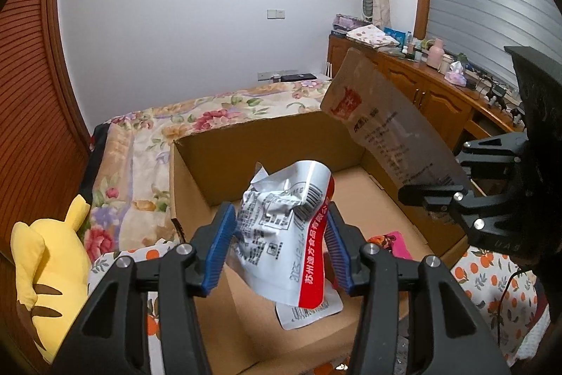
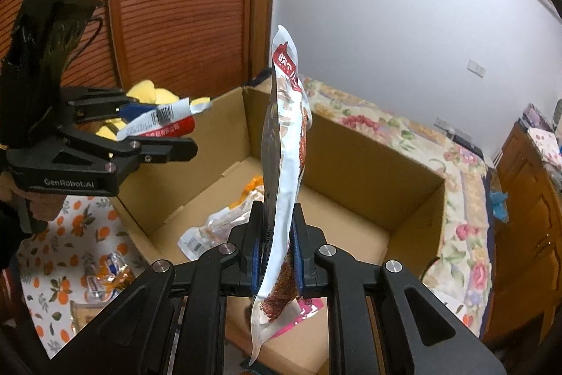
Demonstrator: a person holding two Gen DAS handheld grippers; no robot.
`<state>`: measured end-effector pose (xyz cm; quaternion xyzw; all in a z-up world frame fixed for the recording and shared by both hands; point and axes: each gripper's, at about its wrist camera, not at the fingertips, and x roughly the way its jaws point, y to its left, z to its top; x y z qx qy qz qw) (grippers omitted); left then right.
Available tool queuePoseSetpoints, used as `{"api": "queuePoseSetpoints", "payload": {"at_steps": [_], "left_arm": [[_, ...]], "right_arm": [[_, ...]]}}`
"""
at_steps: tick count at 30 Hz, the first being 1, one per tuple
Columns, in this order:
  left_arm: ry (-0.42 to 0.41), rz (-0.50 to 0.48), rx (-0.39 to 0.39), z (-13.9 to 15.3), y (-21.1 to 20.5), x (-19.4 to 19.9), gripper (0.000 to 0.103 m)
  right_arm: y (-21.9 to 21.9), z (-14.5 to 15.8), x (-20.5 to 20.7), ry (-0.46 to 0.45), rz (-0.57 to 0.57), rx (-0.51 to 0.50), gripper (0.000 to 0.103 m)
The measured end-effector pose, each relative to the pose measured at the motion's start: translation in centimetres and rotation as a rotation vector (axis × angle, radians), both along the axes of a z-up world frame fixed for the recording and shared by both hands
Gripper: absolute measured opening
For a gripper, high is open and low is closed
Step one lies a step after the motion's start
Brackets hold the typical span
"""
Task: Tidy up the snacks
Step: 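Carry both packets into the box and open both tools to release them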
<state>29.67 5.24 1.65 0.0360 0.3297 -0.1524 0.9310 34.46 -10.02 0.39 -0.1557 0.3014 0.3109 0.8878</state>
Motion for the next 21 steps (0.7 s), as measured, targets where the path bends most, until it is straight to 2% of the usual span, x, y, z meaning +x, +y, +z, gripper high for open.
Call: {"api": "queuePoseSetpoints", "payload": {"at_steps": [13, 21], "left_arm": [[-0.005, 0.011, 0.025, -0.5, 0.3, 0.8, 0.053], [-0.003, 0.027, 0.01, -0.7, 1.0, 0.4, 0.053]], "right_arm": [[0.9, -2.0, 1.3, 0.042, -0.005, -0.038, 0.012], [1.8, -2.8, 1.6, 0.073, -0.001, -0.045, 0.012]]}}
